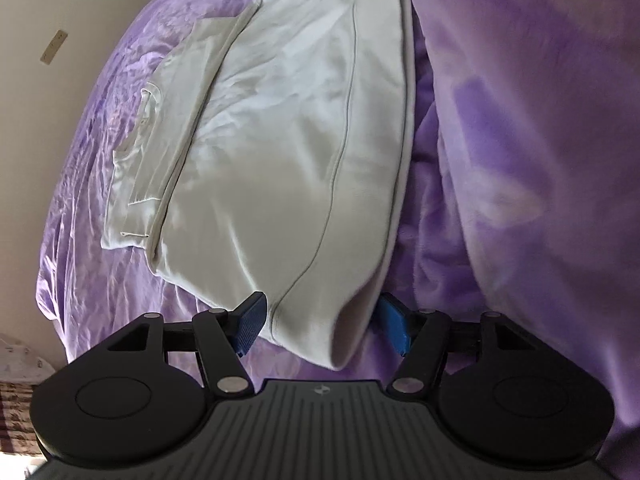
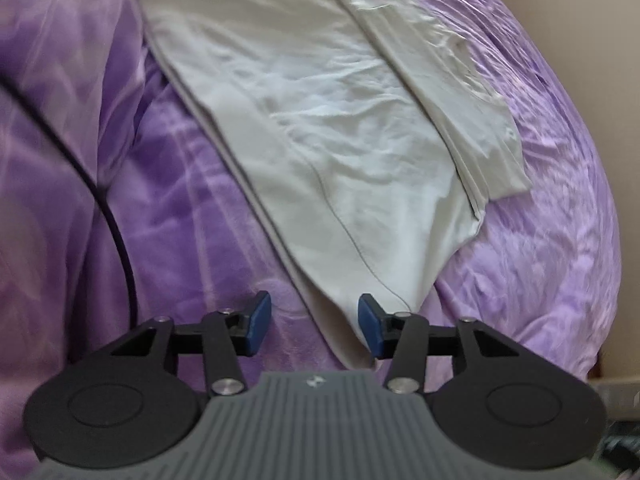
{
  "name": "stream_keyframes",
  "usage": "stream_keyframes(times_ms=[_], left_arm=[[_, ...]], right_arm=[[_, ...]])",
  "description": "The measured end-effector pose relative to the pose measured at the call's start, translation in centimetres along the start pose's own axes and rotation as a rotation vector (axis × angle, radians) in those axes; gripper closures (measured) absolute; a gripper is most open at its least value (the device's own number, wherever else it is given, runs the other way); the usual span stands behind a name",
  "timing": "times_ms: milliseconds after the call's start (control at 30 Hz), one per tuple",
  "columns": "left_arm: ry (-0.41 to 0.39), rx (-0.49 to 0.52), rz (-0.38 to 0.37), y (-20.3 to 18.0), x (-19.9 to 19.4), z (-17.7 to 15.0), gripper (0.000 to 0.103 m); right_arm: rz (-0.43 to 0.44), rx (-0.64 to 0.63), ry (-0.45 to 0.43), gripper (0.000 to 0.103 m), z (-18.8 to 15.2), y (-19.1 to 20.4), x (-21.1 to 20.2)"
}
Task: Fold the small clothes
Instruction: 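Grasp the sweatshirt hem with both grippers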
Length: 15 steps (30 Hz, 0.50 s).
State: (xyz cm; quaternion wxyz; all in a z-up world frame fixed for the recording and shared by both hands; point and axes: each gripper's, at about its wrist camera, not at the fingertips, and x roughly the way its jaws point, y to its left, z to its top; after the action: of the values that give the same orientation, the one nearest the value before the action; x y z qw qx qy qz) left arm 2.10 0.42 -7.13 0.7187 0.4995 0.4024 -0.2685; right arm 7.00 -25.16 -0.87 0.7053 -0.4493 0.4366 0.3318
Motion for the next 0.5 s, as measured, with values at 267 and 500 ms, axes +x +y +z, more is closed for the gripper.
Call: stream_keyframes(times_ms=[267,500], left_arm=[[-0.016,-0.119,-0.005,0.9,0.2,-0.2,0.049],[-0.108,-0.366,-0.112,4.6,-2.0,-0.9,0.099]], right_arm=[[-0.133,-0.155,0.049,0.059,-1.5,0.1,1.5],[-0.209,-0.362,0.011,0.065,-1.9,2.9,2.2]])
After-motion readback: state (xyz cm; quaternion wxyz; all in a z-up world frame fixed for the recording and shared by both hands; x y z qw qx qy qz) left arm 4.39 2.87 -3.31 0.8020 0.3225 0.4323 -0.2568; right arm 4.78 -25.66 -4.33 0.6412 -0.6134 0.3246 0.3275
